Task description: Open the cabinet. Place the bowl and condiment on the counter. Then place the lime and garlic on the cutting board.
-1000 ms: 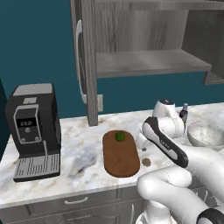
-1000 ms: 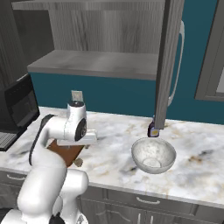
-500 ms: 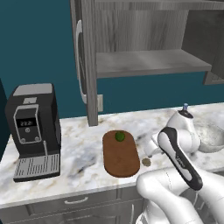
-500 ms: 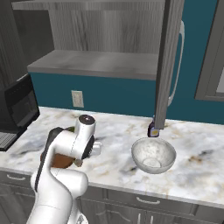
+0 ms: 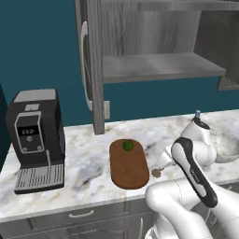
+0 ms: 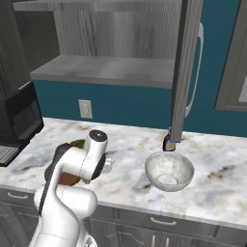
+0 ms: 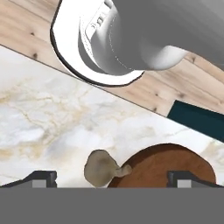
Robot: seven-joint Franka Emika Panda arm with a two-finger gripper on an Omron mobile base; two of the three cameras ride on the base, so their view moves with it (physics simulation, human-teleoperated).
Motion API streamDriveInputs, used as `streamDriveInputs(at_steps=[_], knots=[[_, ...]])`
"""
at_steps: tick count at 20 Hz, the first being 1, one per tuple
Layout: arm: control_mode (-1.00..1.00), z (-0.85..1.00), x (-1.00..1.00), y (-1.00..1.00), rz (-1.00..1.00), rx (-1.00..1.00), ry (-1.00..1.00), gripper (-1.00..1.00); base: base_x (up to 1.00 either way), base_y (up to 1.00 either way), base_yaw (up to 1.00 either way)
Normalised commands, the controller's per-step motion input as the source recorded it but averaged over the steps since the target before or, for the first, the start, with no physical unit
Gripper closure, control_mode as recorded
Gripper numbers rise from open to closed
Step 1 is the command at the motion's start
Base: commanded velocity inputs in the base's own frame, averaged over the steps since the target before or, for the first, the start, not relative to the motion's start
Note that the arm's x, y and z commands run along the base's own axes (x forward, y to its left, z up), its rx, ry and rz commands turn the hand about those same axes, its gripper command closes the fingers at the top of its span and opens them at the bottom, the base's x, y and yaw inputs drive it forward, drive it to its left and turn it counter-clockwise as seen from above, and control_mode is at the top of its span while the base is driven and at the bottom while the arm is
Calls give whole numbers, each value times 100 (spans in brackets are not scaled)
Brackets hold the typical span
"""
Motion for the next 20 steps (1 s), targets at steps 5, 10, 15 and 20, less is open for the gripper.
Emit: streamDriveInputs(at_steps=[5, 10, 15, 20], knots=[[-100, 0, 25, 5, 14, -4, 17, -100, 0, 0, 0], [-100, 0, 33, 8, 15, -5, 19, -100, 0, 0, 0], [-100, -10, 25, 0, 14, -3, 11, -100, 0, 0, 0], [-100, -21, 17, 1, 14, -3, 9, -100, 0, 0, 0]])
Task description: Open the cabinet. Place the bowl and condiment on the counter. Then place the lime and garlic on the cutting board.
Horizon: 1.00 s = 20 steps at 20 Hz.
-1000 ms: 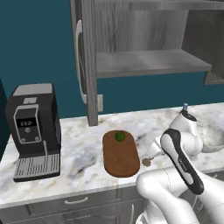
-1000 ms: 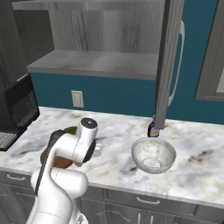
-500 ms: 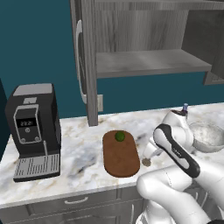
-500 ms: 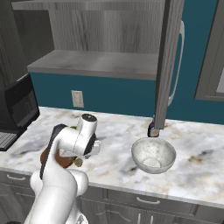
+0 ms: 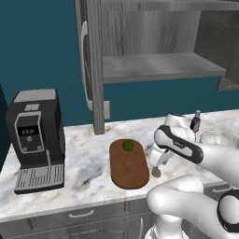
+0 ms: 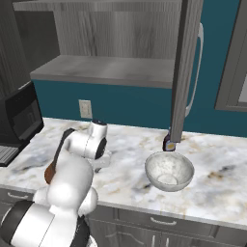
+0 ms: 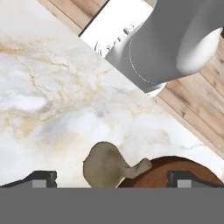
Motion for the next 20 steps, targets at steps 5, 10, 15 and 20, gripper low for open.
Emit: streamDriveInputs(at_steps=[5, 10, 15, 20], knots=[[-100, -30, 11, 2, 13, -2, 6, -100, 0, 0, 0], [-100, -28, 0, 0, 11, 0, 2, -100, 0, 0, 0], [-100, -22, 0, 0, 9, 0, 1, -100, 0, 0, 0], [-100, -22, 0, 0, 9, 0, 0, -100, 0, 0, 0]])
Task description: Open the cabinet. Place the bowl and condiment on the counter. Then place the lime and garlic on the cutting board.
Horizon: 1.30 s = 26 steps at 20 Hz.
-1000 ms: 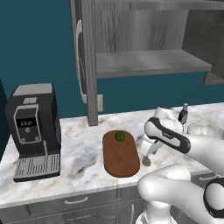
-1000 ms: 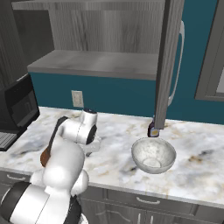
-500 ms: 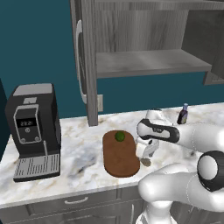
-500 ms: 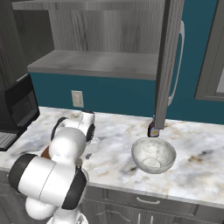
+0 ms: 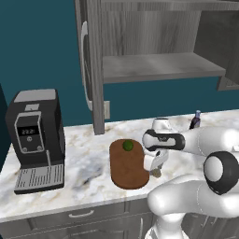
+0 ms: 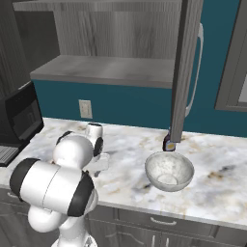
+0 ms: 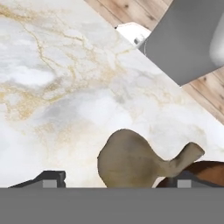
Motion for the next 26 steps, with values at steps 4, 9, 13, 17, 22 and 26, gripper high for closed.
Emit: streamDriveInputs(at_steps=[4, 9, 13, 17, 22, 26], knots=[[-100, -16, 0, 0, 7, 0, 0, -100, 0, 0, 0], [-100, -20, -25, 0, 3, -2, 5, -100, 0, 0, 0], [-100, -25, -40, 0, 0, -1, 6, -100, 0, 0, 0], [-100, -27, -58, 3, 0, -1, 4, 100, 0, 0, 0], [-100, -31, -72, 2, 0, -1, 2, 100, 0, 0, 0], [-100, -26, -76, -4, 0, 0, 0, 100, 0, 0, 0]])
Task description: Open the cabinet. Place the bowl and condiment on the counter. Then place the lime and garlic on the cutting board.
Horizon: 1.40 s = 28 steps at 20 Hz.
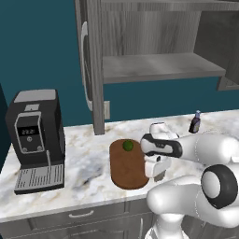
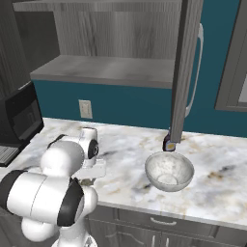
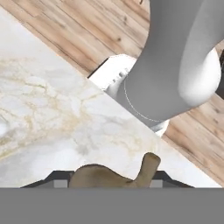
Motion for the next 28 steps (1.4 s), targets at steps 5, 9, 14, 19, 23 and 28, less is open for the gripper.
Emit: streamDriveInputs(at_steps=[5, 9, 14, 19, 23, 28], knots=[[-100, 1, -66, -20, 0, 0, -3, 100, 0, 0, 0], [-100, 76, -27, -3, 0, 6, -23, 100, 0, 0, 0], [-100, 78, 0, 2, 0, 11, -18, 100, 0, 0, 0], [-100, 9, 20, 31, 1, 7, -16, 100, 0, 0, 0], [-100, 4, 37, 42, 2, 5, -11, 100, 0, 0, 0], [-100, 1, 59, 31, 1, 4, -5, 100, 0, 0, 0]])
